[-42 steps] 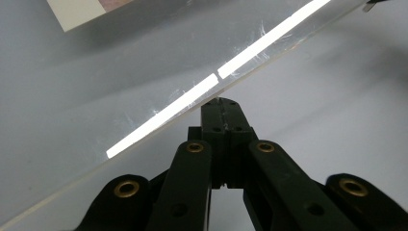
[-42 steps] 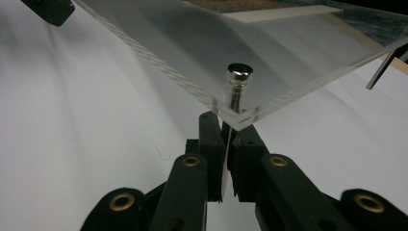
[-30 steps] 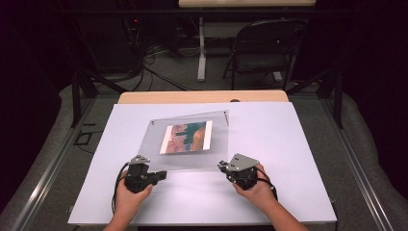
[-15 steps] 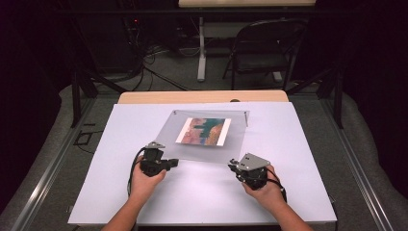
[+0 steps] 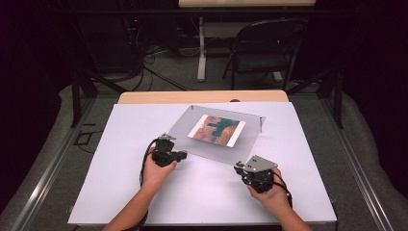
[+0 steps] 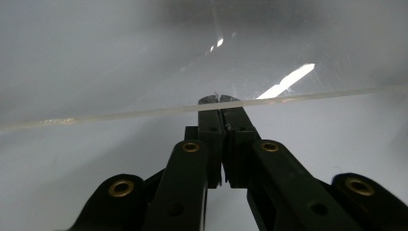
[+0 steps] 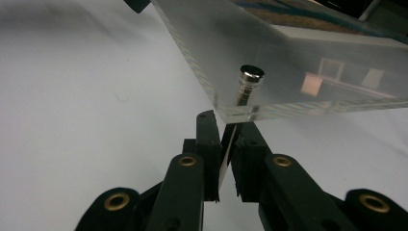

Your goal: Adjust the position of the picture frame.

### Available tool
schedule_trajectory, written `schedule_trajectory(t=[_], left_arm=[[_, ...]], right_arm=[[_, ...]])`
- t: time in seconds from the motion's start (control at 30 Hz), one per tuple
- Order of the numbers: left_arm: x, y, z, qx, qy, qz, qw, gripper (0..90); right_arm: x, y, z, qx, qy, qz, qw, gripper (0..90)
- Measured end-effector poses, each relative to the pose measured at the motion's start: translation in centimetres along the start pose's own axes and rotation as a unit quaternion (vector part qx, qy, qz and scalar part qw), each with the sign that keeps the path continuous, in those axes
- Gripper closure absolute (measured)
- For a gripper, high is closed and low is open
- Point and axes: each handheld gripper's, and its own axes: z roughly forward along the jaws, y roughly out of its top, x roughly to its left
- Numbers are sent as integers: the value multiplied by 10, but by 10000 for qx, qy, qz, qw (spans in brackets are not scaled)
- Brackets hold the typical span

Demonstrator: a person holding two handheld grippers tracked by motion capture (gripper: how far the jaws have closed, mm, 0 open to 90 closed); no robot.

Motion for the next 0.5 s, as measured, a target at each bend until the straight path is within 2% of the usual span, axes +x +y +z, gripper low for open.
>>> schedule_trajectory(t=[0.07,0.1,0.13,0.17,0.2,0.27,0.3,0.33,0.37,0.4,0.43,0.5], left_arm=[[3,-5,-3,36,77,0,10000,861],[7,-11,-8,54,180,-10,9998,844],[7,-11,-8,54,180,-10,9998,834],[11,-17,-17,-21,217,-33,9998,827],[11,-17,-17,-21,217,-33,9998,815],[13,-23,-30,-144,259,-58,9995,806],[14,-26,-34,-189,253,-76,9995,784],[14,-30,-39,-257,254,-76,9993,784],[14,-34,-45,-268,243,-54,9993,765],[14,-38,-49,-299,258,-41,9992,765],[13,-46,-58,-348,239,-13,9991,751],[12,-50,-63,-424,262,2,9988,743]], right_arm=[[3,1,1,18,25,-15,10000,835],[9,4,3,17,110,-13,9999,846],[9,4,3,17,110,-13,9999,846],[16,7,5,-15,214,-21,9998,846],[20,9,7,7,293,6,9996,847],[24,11,9,3,354,17,9994,847],[33,13,13,28,471,67,9989,848],[33,13,13,28,471,67,9989,848],[41,14,18,63,583,163,9981,850],[41,14,18,63,583,163,9981,850],[50,14,24,134,663,194,9975,850],[54,14,27,174,707,229,9971,851]])
